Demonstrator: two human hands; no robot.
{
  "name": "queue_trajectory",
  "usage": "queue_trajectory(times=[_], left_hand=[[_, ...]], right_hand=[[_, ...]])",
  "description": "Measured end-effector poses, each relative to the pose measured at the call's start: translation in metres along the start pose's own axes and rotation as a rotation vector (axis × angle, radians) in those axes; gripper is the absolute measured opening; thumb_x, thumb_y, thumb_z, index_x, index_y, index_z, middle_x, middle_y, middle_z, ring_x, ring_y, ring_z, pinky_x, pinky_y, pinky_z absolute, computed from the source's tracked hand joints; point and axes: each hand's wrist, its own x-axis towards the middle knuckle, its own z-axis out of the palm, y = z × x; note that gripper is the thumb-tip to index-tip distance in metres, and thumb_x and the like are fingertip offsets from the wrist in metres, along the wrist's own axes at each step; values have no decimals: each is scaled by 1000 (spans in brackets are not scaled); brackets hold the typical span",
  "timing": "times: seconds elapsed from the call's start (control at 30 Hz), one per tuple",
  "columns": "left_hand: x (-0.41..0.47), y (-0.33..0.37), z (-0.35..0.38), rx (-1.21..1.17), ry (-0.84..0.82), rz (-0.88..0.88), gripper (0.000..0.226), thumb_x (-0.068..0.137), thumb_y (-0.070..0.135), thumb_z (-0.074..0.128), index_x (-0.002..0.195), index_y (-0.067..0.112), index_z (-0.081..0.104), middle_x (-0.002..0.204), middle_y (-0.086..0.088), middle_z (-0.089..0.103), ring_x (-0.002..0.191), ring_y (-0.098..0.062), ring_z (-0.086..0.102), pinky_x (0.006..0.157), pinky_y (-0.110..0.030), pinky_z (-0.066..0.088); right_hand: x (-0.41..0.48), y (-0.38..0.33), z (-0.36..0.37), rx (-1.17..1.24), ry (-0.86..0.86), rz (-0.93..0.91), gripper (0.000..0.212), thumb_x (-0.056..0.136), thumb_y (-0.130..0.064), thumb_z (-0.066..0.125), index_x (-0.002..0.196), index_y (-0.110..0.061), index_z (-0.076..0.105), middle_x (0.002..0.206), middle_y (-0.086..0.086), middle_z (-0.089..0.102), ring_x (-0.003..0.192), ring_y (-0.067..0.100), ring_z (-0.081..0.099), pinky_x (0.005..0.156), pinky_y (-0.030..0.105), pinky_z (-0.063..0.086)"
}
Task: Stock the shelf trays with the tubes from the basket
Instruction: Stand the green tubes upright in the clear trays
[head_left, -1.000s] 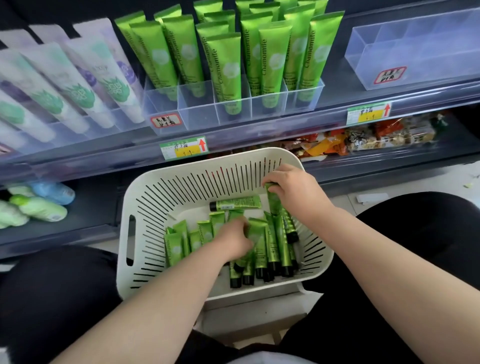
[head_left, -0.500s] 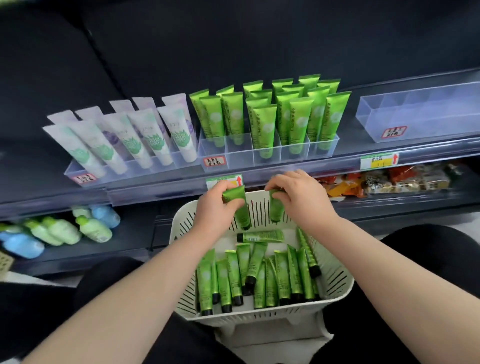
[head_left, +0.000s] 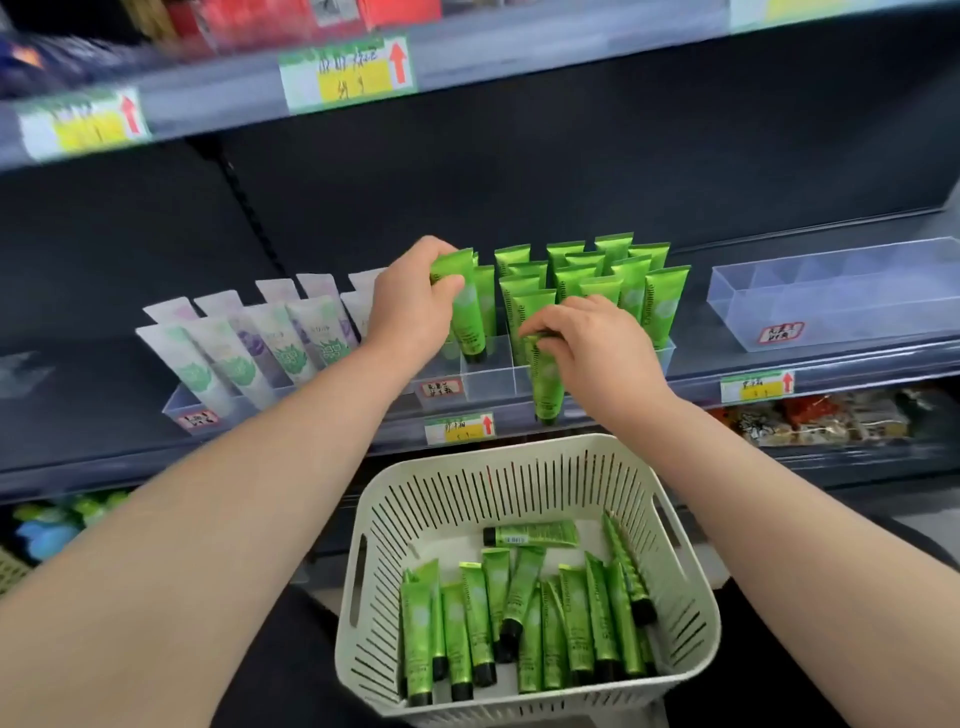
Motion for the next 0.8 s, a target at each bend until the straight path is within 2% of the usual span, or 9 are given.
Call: queue_trajectory(times=[0.1,0.17,0.27,0.3,0.37,0.43,0.5,0.63,0.8], left_hand=[[12,-4,17,73,-75,3,24,93,14,58,116,20,61,98,-1,62,78,-17,56,68,-25,37],[18,-10,26,131,-107,0,27,93,14,58,119,20,62,102,-2,62,84,-18,55,74,-27,40],[27,-18,38,178,-133,-21,26,93,16,59,118,22,62,108,-3,63,97,-25,56,90,-41,47],[29,-19,40,191,-147,-26,26,93,16,59,118,23,62,110,-5,63,99,-27,56,91,-44,47],[30,-22,44,216,-171,-15,26,95,12,56,118,22,63,117,-7,62,101,-26,56,88,-38,47],[31,-22,45,207,-170,6,30,95,4,53,118,19,63,122,-5,61,98,-18,55,81,-29,43],[29,-20,43,169,-152,1,36,92,-3,51,118,18,63,122,-2,61,95,-10,53,81,-25,43],[26,-16,30,152,-83,27,39,90,-4,50,120,17,62,122,-5,60,109,-22,57,94,-38,47],[14,-22,8,180,-65,34,38,91,-3,49,121,19,61,124,-4,58,112,-22,54,92,-37,46]], right_hand=[[0,8,4,-3,-2,-6,22,92,-13,58,107,-23,70,93,-1,68,84,20,52,69,35,44],[0,13,6,-7,-15,-5,22,92,-13,58,108,-23,70,92,-1,67,80,16,46,68,33,40],[1,17,7,-21,-31,-10,22,92,-14,58,108,-25,69,92,-2,67,78,13,40,68,32,39],[2,18,6,-26,-35,-10,22,92,-14,58,108,-25,69,92,-2,67,78,13,41,68,33,40],[5,18,5,-30,-46,-6,22,93,-15,57,108,-26,69,93,-2,67,81,16,47,69,34,42],[9,16,5,-35,-55,-3,22,93,-15,56,108,-26,68,95,-3,66,86,20,52,71,36,43],[13,13,4,-38,-54,-3,23,93,-15,56,108,-27,68,96,-3,66,89,21,53,73,37,44],[26,-1,-1,-44,-38,-15,23,93,-14,56,109,-26,68,97,-3,66,93,22,55,77,38,46],[50,-19,-5,-59,28,-33,25,93,-12,53,110,-25,67,102,-2,66,95,24,55,75,36,45]])
